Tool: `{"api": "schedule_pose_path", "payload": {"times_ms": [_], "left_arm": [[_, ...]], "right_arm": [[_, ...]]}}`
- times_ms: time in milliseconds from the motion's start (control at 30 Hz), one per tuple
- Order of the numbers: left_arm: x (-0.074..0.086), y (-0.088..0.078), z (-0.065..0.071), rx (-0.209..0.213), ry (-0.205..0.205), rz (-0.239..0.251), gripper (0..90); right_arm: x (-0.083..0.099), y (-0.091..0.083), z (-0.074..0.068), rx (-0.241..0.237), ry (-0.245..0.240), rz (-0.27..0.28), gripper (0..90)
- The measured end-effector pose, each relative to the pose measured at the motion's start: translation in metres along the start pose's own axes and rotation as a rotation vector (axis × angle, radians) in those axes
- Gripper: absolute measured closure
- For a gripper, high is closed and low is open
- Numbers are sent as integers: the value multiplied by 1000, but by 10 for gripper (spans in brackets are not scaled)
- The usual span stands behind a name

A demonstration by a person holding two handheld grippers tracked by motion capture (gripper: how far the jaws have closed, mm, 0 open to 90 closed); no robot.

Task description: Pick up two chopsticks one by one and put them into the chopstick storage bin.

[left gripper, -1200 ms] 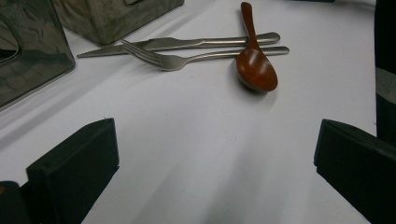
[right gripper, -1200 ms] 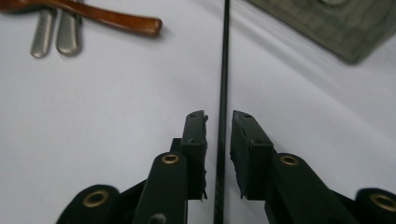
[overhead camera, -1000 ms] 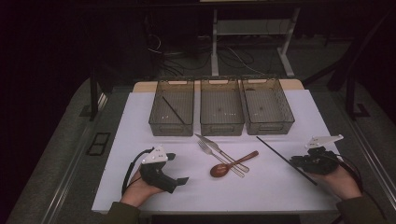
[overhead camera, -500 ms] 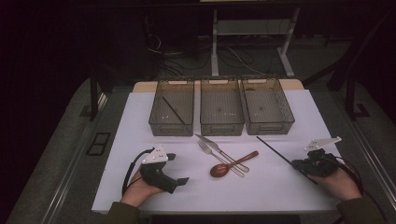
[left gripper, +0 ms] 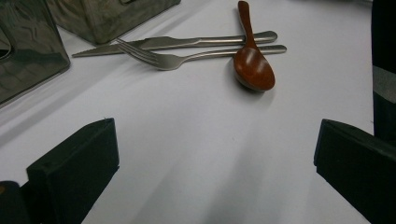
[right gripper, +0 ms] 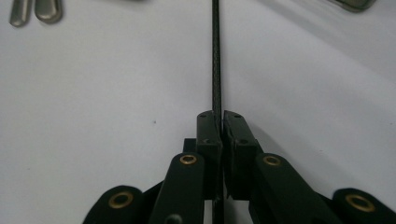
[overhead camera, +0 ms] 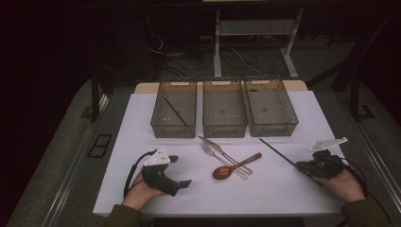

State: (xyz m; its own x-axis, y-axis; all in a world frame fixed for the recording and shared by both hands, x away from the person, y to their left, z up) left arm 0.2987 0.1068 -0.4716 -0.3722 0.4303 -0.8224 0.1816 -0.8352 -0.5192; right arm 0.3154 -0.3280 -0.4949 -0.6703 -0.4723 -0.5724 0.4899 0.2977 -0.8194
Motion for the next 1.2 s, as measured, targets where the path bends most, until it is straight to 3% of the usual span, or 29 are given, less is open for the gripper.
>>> {"api": "schedule_pose_path", "payload": {"times_ms": [500,867,1200], "left_arm": [[0,1,0,0,5,-8,0],[1,1,1,0,0,-7,0],[1,2,0,0,0,-7,0]], "right_arm": [[-11,-22,4,-54,23,123,850],[-23,-41,-3,-114,18,211,849],[-43,-50,-13,-138,-10,263,849]]}}
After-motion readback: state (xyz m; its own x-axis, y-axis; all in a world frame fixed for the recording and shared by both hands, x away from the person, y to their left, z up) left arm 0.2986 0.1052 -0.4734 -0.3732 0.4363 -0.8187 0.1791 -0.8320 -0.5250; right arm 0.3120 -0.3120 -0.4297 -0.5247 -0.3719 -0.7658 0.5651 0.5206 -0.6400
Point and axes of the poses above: each handheld gripper's, and its own axes: y roughly forward along the jaws, x roughly out of its underside, z roughly to its right, the point moved 7 cm from there along y, roughly forward along the jaws, and after that the axes turned 10 degrees about x, right-handed, at the moved point
